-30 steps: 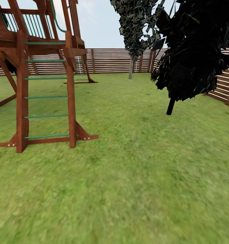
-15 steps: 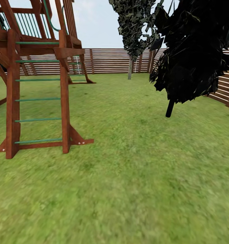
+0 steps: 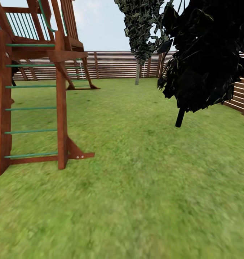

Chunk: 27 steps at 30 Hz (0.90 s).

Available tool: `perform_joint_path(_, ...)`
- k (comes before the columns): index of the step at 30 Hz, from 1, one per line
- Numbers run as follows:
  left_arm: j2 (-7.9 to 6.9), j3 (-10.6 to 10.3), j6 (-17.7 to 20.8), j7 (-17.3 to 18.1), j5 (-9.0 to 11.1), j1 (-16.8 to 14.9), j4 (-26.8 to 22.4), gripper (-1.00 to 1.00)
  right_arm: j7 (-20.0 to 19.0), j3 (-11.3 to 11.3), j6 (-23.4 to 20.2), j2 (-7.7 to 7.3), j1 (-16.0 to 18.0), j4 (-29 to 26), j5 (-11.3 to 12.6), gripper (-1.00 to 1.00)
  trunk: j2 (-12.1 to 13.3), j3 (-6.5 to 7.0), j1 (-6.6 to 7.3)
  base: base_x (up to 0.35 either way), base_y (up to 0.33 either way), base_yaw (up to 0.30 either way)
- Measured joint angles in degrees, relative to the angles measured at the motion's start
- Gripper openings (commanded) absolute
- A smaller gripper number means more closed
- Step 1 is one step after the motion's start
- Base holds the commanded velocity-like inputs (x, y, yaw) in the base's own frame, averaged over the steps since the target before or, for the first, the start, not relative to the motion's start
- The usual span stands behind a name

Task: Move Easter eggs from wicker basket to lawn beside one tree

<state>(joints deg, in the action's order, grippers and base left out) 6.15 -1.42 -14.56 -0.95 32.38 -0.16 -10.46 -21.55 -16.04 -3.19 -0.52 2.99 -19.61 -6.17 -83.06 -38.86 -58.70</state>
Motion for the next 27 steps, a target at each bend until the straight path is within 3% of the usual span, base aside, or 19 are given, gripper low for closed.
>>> perform_joint_path(12, 0.0, 0.0, 0.0, 0.0, 0.0, 0.0, 0.0, 1.0, 0.0, 0.0, 0.0, 0.0, 0.0, 0.0, 0.0, 1.0, 0.0, 0.0, 0.0, 0.309, -0.201, 0.004)
perform_joint_path(27, 0.0, 0.0, 0.0, 0.0, 0.0, 0.0, 0.0, 1.0, 0.0, 0.0, -0.1, 0.01, 0.0, 0.0, -0.1, 1.0, 0.0, 0.0, 0.0, 0.309, -0.201, 0.147)
